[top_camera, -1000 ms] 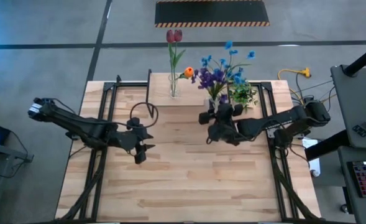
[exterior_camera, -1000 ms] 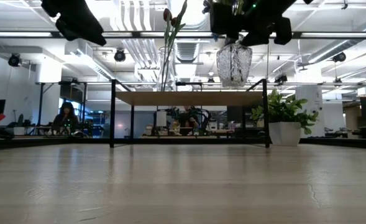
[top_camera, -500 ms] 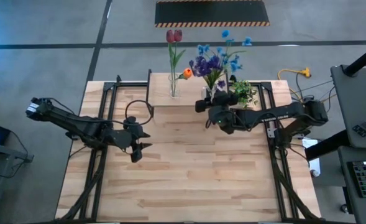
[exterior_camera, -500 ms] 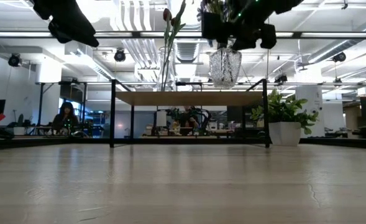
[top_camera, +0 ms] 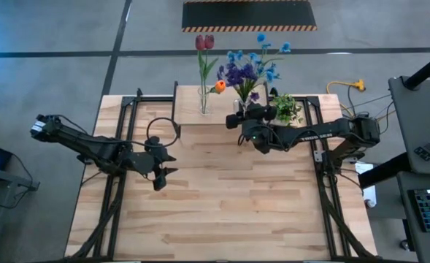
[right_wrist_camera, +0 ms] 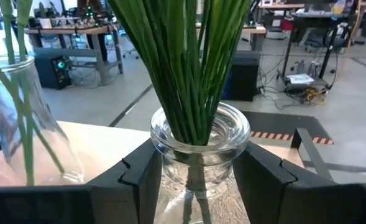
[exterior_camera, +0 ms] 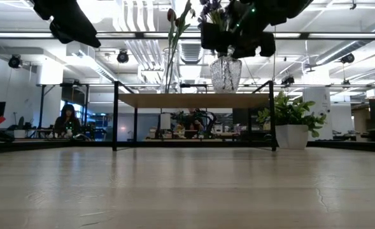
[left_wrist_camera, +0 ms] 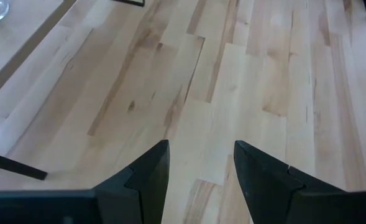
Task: Pick and place flowers into a vace then onto a shelf
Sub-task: Put the transparent vase with the flowers on the shelf
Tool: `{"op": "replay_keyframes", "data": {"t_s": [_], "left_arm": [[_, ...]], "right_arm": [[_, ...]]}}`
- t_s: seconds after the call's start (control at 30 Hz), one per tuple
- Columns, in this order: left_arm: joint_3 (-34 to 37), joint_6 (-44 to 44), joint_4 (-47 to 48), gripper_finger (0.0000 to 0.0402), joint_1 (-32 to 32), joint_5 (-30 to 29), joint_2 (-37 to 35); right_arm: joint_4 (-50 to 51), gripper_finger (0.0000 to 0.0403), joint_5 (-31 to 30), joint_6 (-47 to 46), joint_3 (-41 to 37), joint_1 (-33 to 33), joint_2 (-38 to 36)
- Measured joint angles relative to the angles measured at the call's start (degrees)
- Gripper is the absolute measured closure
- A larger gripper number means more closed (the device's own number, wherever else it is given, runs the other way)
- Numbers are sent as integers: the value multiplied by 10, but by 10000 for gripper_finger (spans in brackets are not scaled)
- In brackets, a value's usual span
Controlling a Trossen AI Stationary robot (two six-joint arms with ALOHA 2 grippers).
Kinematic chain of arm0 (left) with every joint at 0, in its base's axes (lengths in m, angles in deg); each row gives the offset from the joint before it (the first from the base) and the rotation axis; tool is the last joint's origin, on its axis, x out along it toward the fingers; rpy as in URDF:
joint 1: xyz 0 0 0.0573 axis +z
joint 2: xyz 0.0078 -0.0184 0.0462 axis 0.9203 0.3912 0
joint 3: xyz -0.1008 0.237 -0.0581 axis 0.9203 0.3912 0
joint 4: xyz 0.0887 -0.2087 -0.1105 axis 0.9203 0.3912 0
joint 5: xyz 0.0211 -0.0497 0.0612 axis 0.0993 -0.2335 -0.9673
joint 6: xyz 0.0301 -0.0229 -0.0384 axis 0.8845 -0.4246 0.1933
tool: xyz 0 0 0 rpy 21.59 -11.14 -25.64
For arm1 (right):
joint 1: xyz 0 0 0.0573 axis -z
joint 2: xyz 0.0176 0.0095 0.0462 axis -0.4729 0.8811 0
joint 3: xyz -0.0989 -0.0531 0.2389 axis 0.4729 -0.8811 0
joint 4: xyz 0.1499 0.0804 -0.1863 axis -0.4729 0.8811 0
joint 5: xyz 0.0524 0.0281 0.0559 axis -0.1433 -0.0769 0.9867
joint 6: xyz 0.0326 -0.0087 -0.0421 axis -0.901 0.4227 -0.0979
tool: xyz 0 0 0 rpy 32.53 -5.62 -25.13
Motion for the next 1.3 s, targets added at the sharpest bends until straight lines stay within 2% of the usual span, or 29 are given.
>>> {"op": "replay_keyframes", "data": {"t_s": [0.13, 0.33, 0.57, 0.73, 1.3], "left_arm": [[0, 4, 0, 238, 0, 0, 0], [0, 4, 0, 238, 0, -1, 0], [0, -1, 0, 238, 0, -2, 0], [0, -1, 0, 238, -1, -5, 0], [0, -1, 0, 238, 0, -15, 0]], "right_arm": [[-2, 239, 18, 46, 23, 11, 0], [16, 239, 31, 53, 51, 31, 0], [108, 239, 46, -11, 68, 41, -1], [112, 239, 60, -51, 47, 41, 0], [105, 238, 66, -51, 36, 41, -1]]}}
